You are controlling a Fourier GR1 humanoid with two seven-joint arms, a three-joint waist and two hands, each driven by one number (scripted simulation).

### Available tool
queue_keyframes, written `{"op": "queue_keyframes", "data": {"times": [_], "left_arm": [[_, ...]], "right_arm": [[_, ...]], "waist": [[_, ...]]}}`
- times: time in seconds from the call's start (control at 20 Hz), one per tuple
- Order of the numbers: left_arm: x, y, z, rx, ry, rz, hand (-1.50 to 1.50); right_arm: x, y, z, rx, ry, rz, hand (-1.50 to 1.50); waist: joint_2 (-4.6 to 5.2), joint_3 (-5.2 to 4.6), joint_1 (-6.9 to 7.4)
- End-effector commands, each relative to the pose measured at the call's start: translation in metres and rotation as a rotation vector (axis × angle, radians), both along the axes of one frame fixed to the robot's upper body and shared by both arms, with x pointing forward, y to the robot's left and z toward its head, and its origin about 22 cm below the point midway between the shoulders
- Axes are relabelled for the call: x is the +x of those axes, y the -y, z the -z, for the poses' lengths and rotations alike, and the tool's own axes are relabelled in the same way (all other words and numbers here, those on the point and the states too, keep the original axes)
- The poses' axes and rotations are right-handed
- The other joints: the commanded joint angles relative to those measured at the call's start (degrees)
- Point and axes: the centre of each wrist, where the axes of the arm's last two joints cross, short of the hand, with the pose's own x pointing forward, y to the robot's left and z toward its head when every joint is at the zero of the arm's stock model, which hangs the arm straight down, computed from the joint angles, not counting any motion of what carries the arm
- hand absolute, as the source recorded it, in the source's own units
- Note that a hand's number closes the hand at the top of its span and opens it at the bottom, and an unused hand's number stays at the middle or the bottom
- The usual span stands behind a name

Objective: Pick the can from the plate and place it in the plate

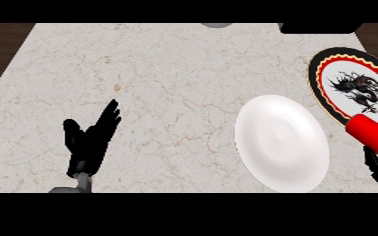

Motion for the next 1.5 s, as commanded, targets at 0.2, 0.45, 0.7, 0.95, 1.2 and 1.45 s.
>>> {"op": "queue_keyframes", "data": {"times": [0.2, 0.45, 0.7, 0.95, 1.2, 1.45], "left_arm": [[-0.002, 0.012, 0.011, -0.030, -0.048, 0.034, 0.00], [-0.007, 0.010, 0.003, -0.012, -0.029, 0.030, 0.00], [-0.001, 0.006, 0.003, 0.000, -0.031, 0.052, 0.00], [0.006, 0.013, -0.004, -0.011, -0.011, 0.078, 0.00], [0.000, 0.017, 0.007, 0.003, -0.028, 0.074, 0.00], [0.018, 0.025, -0.002, -0.008, -0.001, 0.060, 0.00]], "right_arm": [[0.075, 0.064, 0.009, 0.031, 0.086, 0.162, 1.50], [0.104, 0.094, 0.017, 0.020, 0.075, 0.176, 1.50], [0.138, 0.099, -0.001, -0.001, 0.080, 0.191, 1.50], [0.129, 0.101, 0.025, -0.172, -0.240, 0.233, -1.50], [0.142, 0.098, 0.018, -0.146, -0.342, 0.088, -1.50], [0.158, 0.081, 0.022, 0.009, -0.234, -0.027, -1.50]], "waist": [[0.58, -0.18, 1.33], [0.63, -0.13, 1.89], [1.07, -0.07, 2.84], [1.65, -0.08, 4.47], [1.78, 0.06, 4.52], [1.97, 0.15, 3.73]]}}
